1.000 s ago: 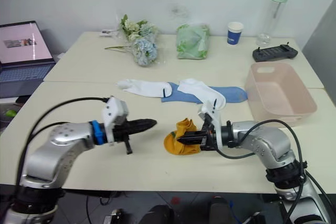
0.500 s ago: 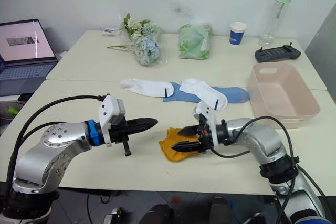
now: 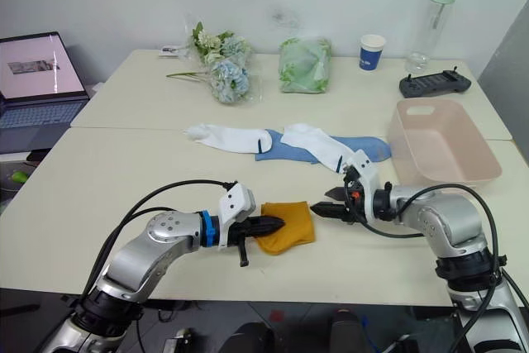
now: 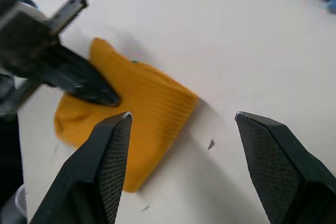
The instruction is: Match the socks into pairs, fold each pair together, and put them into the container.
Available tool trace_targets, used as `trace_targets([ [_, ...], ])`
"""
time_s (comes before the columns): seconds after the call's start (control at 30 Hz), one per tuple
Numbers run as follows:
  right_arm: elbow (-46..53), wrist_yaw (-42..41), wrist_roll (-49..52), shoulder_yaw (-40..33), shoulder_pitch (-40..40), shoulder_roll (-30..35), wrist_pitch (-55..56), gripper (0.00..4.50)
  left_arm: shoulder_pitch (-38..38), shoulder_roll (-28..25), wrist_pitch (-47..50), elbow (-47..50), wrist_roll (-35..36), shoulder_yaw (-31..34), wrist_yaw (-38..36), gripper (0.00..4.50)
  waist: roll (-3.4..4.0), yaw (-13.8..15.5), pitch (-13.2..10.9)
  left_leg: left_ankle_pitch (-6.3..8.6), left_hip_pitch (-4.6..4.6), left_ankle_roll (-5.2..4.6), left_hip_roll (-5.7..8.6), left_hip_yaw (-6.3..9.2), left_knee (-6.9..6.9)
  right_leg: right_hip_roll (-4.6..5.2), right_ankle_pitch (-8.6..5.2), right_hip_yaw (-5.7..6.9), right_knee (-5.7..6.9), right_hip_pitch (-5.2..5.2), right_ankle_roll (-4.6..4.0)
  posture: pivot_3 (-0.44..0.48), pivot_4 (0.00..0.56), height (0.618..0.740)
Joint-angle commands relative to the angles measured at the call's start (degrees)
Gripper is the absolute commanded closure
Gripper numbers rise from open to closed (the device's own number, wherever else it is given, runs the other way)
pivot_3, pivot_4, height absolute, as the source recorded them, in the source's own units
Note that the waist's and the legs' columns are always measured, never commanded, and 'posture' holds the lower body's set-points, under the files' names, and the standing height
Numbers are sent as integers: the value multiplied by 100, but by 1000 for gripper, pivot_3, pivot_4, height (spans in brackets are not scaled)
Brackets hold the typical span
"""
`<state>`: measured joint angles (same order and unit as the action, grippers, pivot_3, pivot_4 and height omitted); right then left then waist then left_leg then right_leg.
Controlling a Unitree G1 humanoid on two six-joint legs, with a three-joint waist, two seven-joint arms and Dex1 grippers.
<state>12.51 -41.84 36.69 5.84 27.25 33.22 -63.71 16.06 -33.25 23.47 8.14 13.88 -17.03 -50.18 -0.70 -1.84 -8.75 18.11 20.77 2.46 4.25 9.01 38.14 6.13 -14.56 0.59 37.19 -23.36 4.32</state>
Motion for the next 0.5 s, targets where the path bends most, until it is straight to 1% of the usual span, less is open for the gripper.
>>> trace_targets([
  [0.03,287,164,200,-42,-128,-178,-313,1110,-120,-234,-501,-336,-409,-53,-146,4500,1,9,1,0,-1,0,0,2,0,1,0,1,-3,2,0,0,150,740],
  [0.13,298,360,359,-33,-291,-445,-791,1110,-217,-175,-453,-322,-226,109,-169,4500,2,4,2,0,-2,0,1,2,0,2,0,-1,-2,3,0,0,150,740],
  [0.33,25,644,417,-59,-274,-911,-1225,1110,-248,-83,-406,-216,-214,108,-172,4500,5,-3,7,0,-11,-1,0,3,0,0,0,0,3,8,0,0,150,740],
  [0.47,-395,866,483,-339,-63,-1484,-1508,1110,-320,-74,-365,-78,-193,113,-196,4500,6,-13,9,0,-18,-1,-1,-1,-1,-1,0,-4,7,9,0,0,150,740],
  [0.5,-592,953,555,-556,38,-1731,-1654,1110,-365,-98,-367,-21,-175,120,-229,4500,5,-16,9,0,-19,-1,0,0,-2,-1,0,-3,8,9,0,0,150,740],
])
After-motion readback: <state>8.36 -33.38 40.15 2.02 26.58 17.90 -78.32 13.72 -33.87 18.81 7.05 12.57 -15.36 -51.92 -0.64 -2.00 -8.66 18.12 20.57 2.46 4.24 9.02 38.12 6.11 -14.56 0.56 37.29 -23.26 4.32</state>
